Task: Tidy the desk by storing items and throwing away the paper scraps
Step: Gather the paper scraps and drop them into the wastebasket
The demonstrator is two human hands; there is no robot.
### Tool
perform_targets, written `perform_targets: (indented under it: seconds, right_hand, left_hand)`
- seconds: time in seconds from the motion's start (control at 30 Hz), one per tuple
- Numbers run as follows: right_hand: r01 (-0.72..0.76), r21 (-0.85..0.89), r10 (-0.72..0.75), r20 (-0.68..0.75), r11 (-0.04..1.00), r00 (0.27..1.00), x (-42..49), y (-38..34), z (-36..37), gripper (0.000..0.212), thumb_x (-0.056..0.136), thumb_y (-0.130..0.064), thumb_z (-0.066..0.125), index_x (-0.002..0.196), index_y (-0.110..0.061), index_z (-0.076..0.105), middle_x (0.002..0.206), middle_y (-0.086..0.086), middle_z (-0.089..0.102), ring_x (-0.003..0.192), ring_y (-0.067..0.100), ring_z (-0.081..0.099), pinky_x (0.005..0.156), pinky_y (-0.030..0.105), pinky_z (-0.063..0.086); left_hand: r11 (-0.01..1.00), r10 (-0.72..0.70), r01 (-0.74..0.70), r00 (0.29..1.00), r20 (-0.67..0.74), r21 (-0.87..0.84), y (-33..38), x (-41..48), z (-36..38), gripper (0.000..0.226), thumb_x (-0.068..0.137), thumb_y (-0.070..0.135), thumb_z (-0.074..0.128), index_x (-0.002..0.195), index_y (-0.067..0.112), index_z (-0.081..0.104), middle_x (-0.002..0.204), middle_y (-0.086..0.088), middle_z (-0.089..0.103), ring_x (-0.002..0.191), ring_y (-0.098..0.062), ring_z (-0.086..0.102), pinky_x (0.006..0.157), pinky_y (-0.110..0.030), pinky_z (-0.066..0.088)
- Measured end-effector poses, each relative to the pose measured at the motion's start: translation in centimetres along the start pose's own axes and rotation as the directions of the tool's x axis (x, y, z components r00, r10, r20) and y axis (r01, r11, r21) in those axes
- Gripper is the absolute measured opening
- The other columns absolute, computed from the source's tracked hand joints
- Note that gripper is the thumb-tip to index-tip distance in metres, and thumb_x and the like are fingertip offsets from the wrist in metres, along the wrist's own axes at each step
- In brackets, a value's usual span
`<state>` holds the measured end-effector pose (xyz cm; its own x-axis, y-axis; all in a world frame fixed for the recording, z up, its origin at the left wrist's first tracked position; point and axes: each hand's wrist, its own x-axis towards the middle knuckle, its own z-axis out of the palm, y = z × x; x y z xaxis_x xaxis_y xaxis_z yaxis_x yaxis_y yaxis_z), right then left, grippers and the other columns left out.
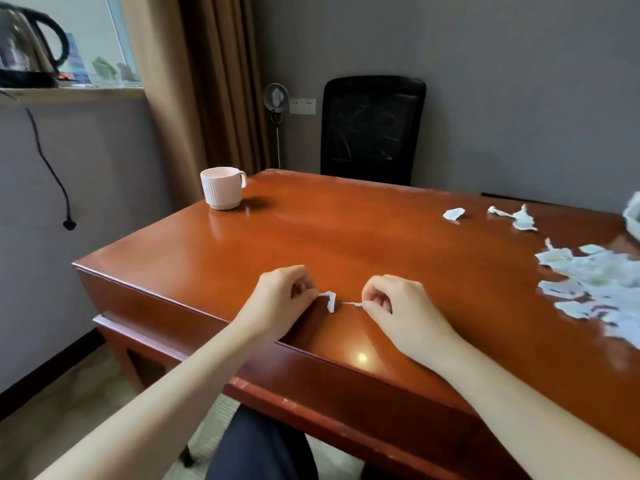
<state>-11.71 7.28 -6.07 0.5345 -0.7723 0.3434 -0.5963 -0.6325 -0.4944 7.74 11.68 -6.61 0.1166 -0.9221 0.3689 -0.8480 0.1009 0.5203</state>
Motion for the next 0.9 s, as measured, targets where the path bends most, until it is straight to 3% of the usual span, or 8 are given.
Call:
perform_targets:
  seconds: [0.2,0.3,0.43,0.53,0.67,0.8,0.9]
  right_hand:
    - [-0.146,-0.091,0.129,-0.175,0.985,0.976,-6.0,5.1,-6.2,0.011,0.09,-0.017,0.058,0.081,-0.02,0.061,0.078,-0.009,0.058,0.071,0.009,0.055,0.063,0.02,0.05]
    - [-0.227,-0.12,0.188,-0.271,0.967,0.944,-9.4,7.4,-9.2,0.013,0.088,-0.014,0.059,0.077,-0.019,0.06,0.071,-0.011,0.053,0.066,0.007,0.051,0.059,0.015,0.041]
    - [-0.317,-0.157,0.246,-0.354,0.935,0.902,-13.2,10.2,-12.6,0.017,0.086,-0.011,0.06,0.073,-0.021,0.055,0.066,-0.013,0.048,0.066,0.006,0.044,0.061,0.02,0.035]
    - [-0.386,-0.202,0.286,-0.394,0.9,0.873,-15.1,12.4,-14.2,0.016,0.087,-0.014,0.061,0.075,-0.023,0.056,0.078,-0.01,0.054,0.084,0.012,0.044,0.073,0.026,0.035]
    - [-0.477,-0.262,0.341,-0.43,0.839,0.836,-16.0,15.7,-15.7,0.005,0.086,-0.013,0.061,0.082,-0.013,0.064,0.103,0.0,0.057,0.105,0.022,0.043,0.088,0.03,0.035]
    - [-0.566,-0.279,0.395,-0.486,0.776,0.78,-15.7,18.3,-17.4,0.004,0.088,-0.017,0.059,0.089,-0.015,0.063,0.12,0.002,0.053,0.117,0.024,0.039,0.093,0.033,0.031]
    - [-0.667,-0.314,0.483,-0.495,0.676,0.722,-15.5,20.1,-18.4,0.022,0.09,-0.029,0.056,0.11,-0.02,0.057,0.135,0.003,0.043,0.128,0.026,0.032,0.102,0.039,0.028]
  left_hand:
    - [0.98,0.132,-0.121,0.989,0.064,-0.159,8.1,0.7,5.0,0.015,0.085,0.016,0.064,0.073,0.022,0.058,0.063,0.013,0.052,0.059,-0.001,0.047,0.057,-0.009,0.037]
    - [0.959,0.196,-0.172,0.976,0.091,-0.226,11.9,0.6,7.5,0.014,0.086,0.016,0.063,0.074,0.022,0.058,0.063,0.013,0.052,0.058,-0.003,0.047,0.055,-0.007,0.037]
    - [0.93,0.275,-0.232,0.954,0.12,-0.286,16.9,0.9,11.0,0.013,0.087,0.016,0.062,0.076,0.022,0.057,0.067,0.016,0.051,0.062,-0.003,0.048,0.057,-0.003,0.037]
    - [0.917,0.298,-0.244,0.945,0.135,-0.316,20.0,1.7,13.6,0.008,0.089,0.015,0.06,0.082,0.018,0.059,0.074,0.009,0.056,0.065,-0.007,0.049,0.057,-0.002,0.038]
    - [0.908,0.334,-0.285,0.935,0.121,-0.307,22.9,2.9,16.6,0.007,0.089,0.01,0.056,0.088,0.007,0.062,0.082,-0.002,0.059,0.071,-0.015,0.048,0.057,-0.015,0.031]
    - [0.914,0.353,-0.314,0.928,0.121,-0.255,24.8,4.4,19.1,0.009,0.091,0.01,0.051,0.092,0.007,0.059,0.093,-0.006,0.055,0.089,-0.024,0.051,0.073,-0.024,0.038]
    - [0.934,0.28,-0.232,0.948,0.153,-0.272,26.0,5.2,20.2,0.02,0.095,0.022,0.046,0.108,0.011,0.055,0.115,-0.008,0.05,0.11,-0.026,0.043,0.093,-0.038,0.04]
